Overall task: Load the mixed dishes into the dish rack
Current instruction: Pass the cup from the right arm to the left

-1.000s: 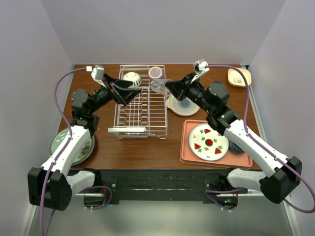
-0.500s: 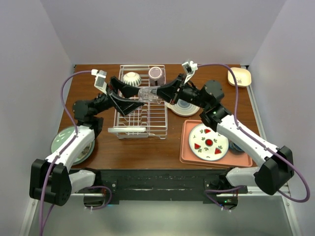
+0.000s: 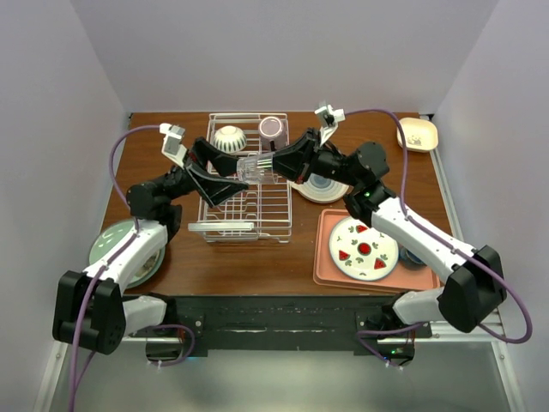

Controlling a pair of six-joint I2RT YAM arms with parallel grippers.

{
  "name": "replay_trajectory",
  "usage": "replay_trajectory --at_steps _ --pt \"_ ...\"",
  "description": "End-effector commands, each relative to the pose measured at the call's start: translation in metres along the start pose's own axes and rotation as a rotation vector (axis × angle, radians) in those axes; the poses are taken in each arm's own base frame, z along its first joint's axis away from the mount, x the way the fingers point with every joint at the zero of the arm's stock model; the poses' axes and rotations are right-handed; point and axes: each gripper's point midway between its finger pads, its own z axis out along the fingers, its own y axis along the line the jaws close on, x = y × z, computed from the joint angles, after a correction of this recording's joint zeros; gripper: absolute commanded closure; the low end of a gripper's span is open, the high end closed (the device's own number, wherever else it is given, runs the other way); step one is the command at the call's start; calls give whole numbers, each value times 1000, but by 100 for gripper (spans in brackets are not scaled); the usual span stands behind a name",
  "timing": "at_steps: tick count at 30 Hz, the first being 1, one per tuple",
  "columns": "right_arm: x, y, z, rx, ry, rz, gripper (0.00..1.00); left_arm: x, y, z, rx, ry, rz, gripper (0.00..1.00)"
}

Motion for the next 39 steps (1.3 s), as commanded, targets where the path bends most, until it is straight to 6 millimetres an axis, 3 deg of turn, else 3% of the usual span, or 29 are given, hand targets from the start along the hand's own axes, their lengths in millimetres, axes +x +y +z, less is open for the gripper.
replay_trajectory --at_steps 1,7,10,16,19,20,22,25,28,32,39 --pt "-9 15 2 -73 -25 -18 100 -12 -17 3 68 -51 79 14" --pt "-1 6 5 -56 4 -2 100 -13 -16 4 64 -63 71 15" --pt "3 2 6 -45 9 2 100 -13 -12 4 53 -65 60 22" --pt "4 -6 7 -24 2 12 100 -10 -9 3 45 -59 50 46" --pt "4 -8 9 -22 -2 22 100 -10 -8 4 43 -56 45 72" --pt "4 -10 9 -16 -5 23 100 -10 -7 4 41 -55 44 85" --pt "4 -12 9 -5 -8 27 100 -10 -7 4 39 -51 47 98" --pt "6 -20 9 32 -16 30 99 -11 -5 5 28 -57 45 100" --pt "7 -42 6 149 -42 35 80 -14 0 6 -1 -66 47 100" --pt "7 -54 -2 221 -81 22 49 -19 8 6 -58 -76 56 100" --pt "-8 -72 -23 348 -187 32 29 -27 37 6 -210 -67 81 100"
